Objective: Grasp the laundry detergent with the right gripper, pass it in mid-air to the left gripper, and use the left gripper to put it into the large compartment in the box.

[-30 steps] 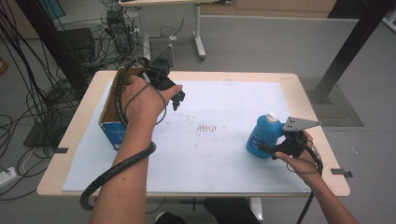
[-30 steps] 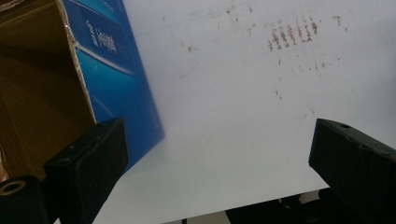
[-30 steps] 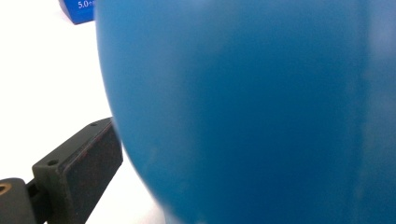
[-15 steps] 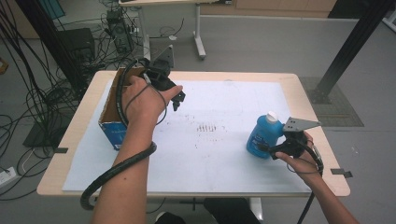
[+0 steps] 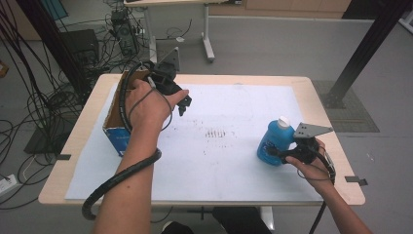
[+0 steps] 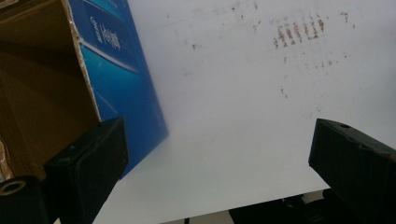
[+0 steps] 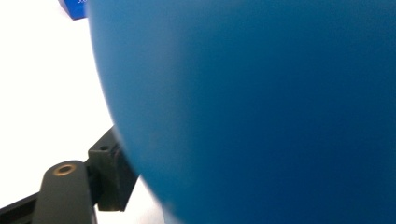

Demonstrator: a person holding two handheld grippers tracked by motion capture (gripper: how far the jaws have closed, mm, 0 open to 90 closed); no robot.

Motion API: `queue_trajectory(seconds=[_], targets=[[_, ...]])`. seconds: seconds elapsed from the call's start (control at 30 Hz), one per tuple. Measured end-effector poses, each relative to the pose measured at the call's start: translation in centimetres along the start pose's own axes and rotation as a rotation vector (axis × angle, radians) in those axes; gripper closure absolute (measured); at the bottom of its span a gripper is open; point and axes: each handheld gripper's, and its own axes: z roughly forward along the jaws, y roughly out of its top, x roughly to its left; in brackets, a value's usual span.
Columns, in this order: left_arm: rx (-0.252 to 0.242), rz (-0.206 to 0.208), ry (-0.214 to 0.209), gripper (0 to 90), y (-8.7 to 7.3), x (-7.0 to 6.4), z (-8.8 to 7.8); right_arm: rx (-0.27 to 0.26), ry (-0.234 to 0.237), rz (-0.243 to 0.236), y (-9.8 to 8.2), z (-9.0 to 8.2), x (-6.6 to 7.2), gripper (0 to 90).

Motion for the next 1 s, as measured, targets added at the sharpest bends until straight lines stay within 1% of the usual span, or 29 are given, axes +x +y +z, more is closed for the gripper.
queue_trajectory(seconds=[0.13,0.3,0.57,0.67,0.77,1.0], targets=[[0.007,0.001,0.006,5.5,-0.14,0.03,0.28,-0.003,-0.001,-0.002,-0.01,-0.08,0.02,28.7],[0.008,0.004,0.011,5.5,-0.12,0.01,0.22,0.000,0.006,-0.006,0.04,-0.13,0.01,38.6],[0.007,0.007,0.015,5.5,-0.07,-0.17,0.21,-0.002,0.017,0.013,-0.04,-0.15,-0.12,40.6],[0.004,0.007,0.016,5.5,-0.09,-0.17,0.18,-0.001,0.022,0.013,-0.03,-0.14,-0.18,41.1],[0.006,0.007,0.027,5.5,-0.12,-0.18,0.20,-0.002,0.024,0.011,-0.04,-0.14,-0.20,41.2],[0.004,0.010,0.027,5.5,-0.09,-0.27,0.02,-0.006,0.024,0.010,-0.09,-0.15,-0.20,41.6]])
